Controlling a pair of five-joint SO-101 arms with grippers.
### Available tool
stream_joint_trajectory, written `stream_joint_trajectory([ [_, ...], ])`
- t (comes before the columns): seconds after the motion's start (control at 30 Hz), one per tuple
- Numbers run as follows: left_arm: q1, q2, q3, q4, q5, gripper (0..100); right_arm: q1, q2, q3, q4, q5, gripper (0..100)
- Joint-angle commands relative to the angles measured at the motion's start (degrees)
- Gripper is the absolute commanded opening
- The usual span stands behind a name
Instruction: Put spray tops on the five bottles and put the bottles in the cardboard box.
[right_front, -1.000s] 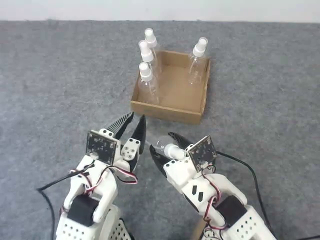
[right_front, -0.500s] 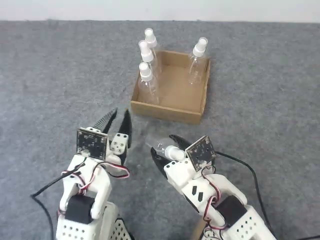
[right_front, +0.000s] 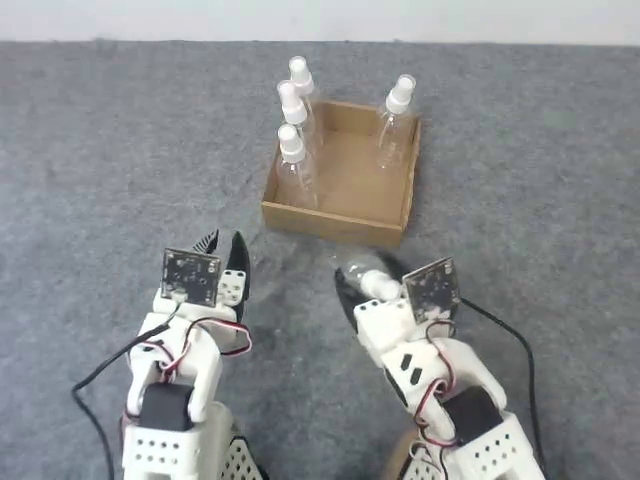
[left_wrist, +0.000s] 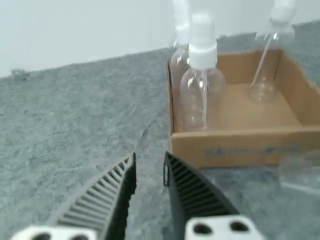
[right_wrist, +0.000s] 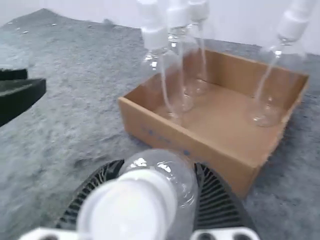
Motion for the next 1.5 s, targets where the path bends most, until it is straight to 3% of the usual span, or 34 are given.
stream_joint_trajectory([
  [0.0, -0.3, -0.8, 1.0, -5.7, -2.0, 9, 2.9, -1.2, 0.4, -1.6, 0.6, 2.7],
  [0.2, -0.4, -0.8, 1.3, -6.1, -2.0, 9, 2.9, -1.2, -2.5, -1.3, 6.0, 2.7],
  [0.6, -0.4, -0.8, 1.2, -6.1, -2.2, 9, 2.9, 2.6, -23.6, 5.2, 6.4, 2.7],
  [1.3, -0.4, -0.8, 1.4, -6.0, -2.3, 9, 3.0, 61.1, -60.2, 5.0, 6.0, 2.7],
  [1.47, -0.4, -0.8, 1.4, -6.0, -2.3, 9, 6.4, 72.3, -66.7, 5.2, 6.0, 2.7],
])
